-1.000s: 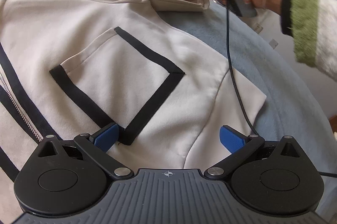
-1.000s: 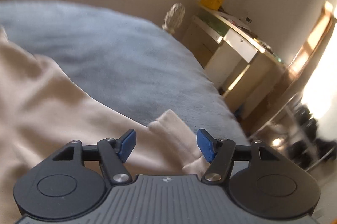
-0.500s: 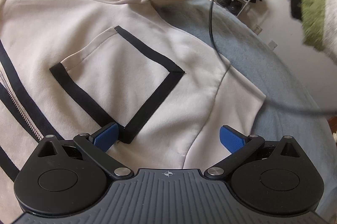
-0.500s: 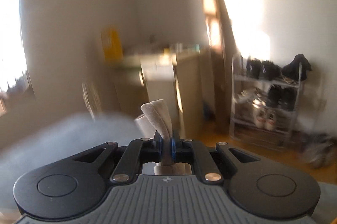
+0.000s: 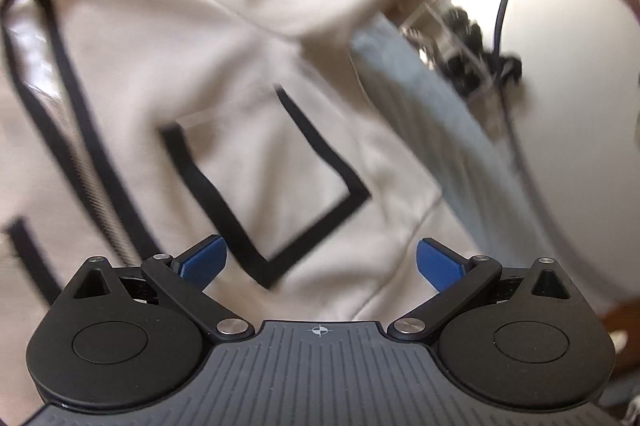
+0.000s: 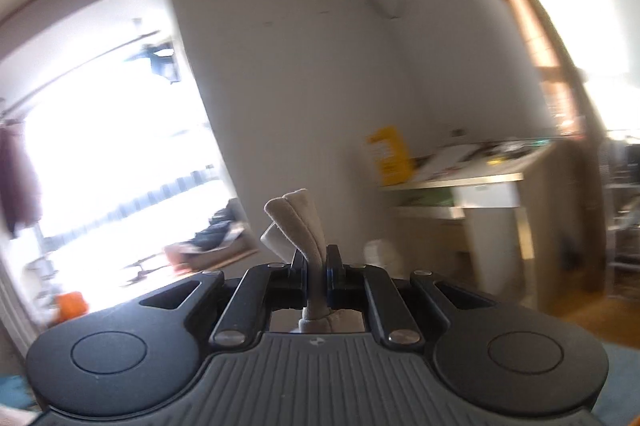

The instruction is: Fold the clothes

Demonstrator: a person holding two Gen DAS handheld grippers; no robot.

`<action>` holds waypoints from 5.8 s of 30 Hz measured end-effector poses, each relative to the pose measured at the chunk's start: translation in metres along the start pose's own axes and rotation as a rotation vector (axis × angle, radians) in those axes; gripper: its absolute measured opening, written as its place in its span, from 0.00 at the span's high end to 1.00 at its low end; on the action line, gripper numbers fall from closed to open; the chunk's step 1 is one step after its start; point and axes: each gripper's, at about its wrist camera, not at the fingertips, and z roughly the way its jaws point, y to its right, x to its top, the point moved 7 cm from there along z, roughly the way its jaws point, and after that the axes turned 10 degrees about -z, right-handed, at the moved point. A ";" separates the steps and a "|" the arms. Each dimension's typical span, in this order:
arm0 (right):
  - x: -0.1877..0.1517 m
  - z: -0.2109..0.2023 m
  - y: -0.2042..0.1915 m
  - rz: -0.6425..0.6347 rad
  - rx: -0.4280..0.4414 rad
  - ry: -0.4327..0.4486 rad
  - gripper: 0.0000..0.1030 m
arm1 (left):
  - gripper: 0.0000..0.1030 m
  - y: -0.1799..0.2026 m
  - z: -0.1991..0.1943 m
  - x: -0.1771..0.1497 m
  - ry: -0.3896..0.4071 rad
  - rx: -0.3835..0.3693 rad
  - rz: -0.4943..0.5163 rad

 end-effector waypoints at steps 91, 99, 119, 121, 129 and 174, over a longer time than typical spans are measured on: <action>-0.345 -0.011 0.018 0.060 0.139 -0.503 0.64 | 0.06 -0.028 0.140 0.269 -0.132 0.136 -0.217; -0.346 -0.012 0.022 0.089 0.149 -0.490 0.64 | 0.27 -0.031 0.155 0.258 -0.218 0.031 -0.280; -0.348 -0.013 0.023 0.112 0.154 -0.474 0.64 | 0.43 -0.039 0.160 0.272 -0.153 0.112 -0.298; -0.348 -0.013 0.023 0.114 0.155 -0.473 0.64 | 0.43 -0.031 0.166 0.271 -0.160 0.164 -0.233; -0.347 -0.014 0.025 0.135 0.163 -0.463 0.64 | 0.96 -0.024 0.144 0.267 0.041 0.158 -0.128; -0.318 0.130 0.067 0.457 0.183 -0.779 0.52 | 0.50 -0.084 0.026 0.075 0.267 0.117 -0.219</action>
